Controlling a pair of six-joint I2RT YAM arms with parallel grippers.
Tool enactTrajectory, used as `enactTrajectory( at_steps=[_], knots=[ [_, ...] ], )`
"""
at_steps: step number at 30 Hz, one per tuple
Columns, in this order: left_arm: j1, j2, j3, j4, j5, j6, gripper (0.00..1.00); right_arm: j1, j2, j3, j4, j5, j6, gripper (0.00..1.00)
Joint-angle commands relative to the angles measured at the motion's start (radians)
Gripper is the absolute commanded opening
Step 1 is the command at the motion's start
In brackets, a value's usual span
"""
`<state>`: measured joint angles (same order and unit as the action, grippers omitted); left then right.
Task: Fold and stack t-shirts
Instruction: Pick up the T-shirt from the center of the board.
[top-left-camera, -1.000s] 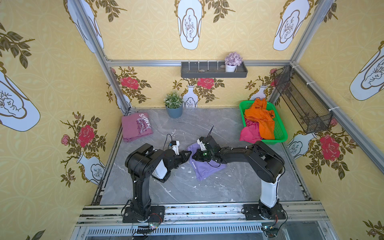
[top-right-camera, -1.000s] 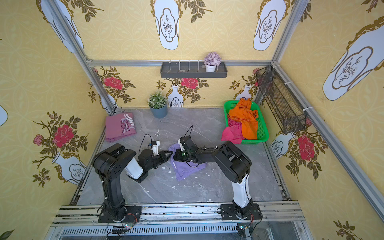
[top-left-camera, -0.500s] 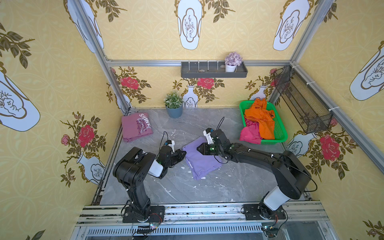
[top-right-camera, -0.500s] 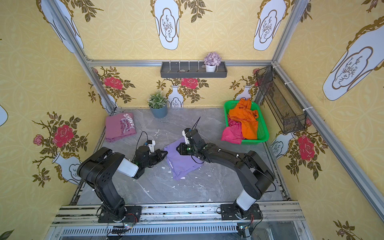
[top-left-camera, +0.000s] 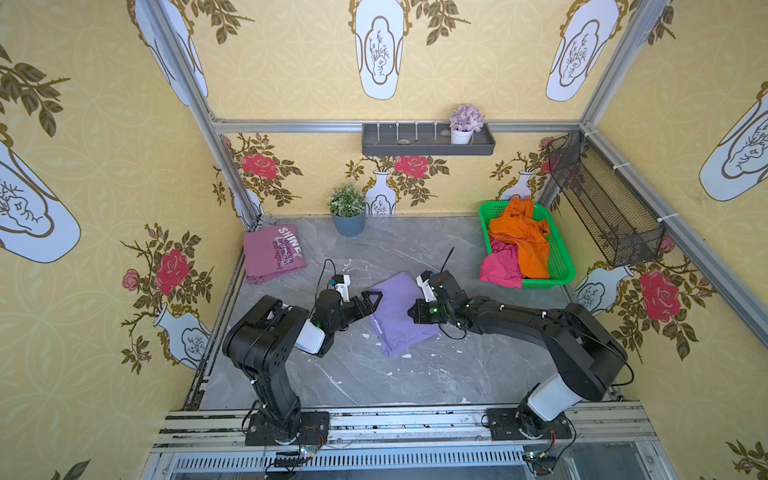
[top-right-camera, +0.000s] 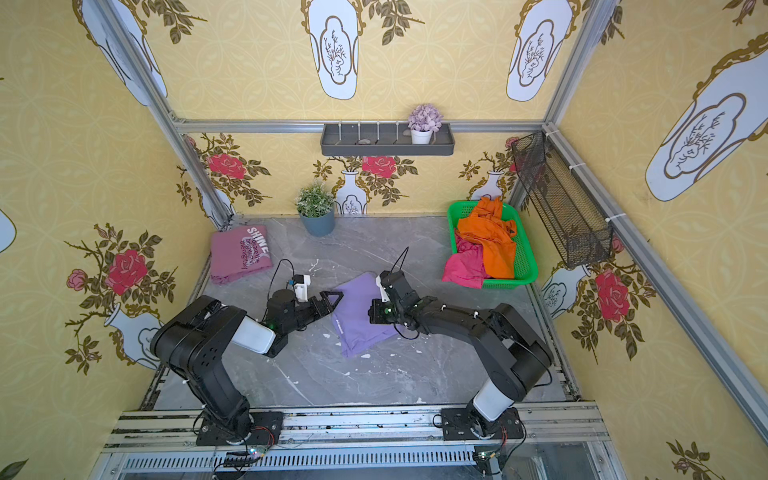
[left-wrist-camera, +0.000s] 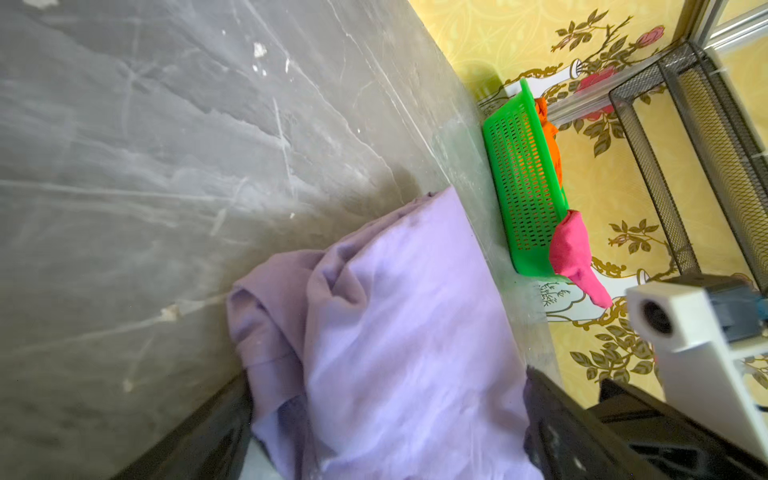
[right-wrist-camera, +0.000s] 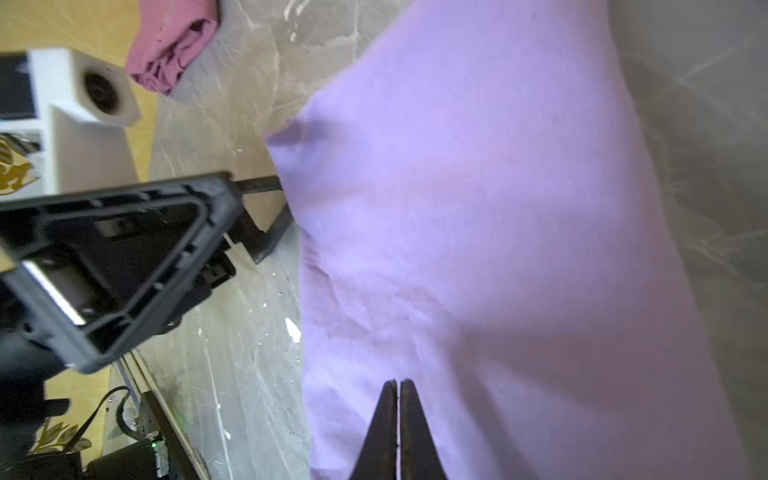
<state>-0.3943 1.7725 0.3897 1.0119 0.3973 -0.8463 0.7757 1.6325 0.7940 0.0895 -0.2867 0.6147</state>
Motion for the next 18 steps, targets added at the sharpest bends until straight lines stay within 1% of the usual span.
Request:
enactTrajectory(
  at_steps=[1, 6, 11, 12, 18],
  knots=[
    [0.002, 0.022, -0.009, -0.181, -0.024, 0.001, 0.99, -0.004, 0.041, -0.019, 0.091, -0.024, 0.012, 0.00],
    [0.000, 0.085, 0.011, -0.151, 0.008, -0.007, 0.99, -0.003, 0.091, -0.050, 0.155, -0.055, 0.041, 0.00],
    [-0.004, 0.149, 0.028, -0.115, 0.016, -0.012, 0.99, -0.003, 0.083, -0.084, 0.178, -0.055, 0.058, 0.00],
    [-0.004, 0.160, 0.033, -0.112, 0.020, -0.012, 0.98, -0.003, 0.079, -0.090, 0.177, -0.055, 0.060, 0.00],
    [-0.007, 0.229, 0.060, -0.083, 0.047, -0.011, 0.68, -0.002, 0.058, -0.097, 0.158, -0.042, 0.057, 0.00]
  ],
)
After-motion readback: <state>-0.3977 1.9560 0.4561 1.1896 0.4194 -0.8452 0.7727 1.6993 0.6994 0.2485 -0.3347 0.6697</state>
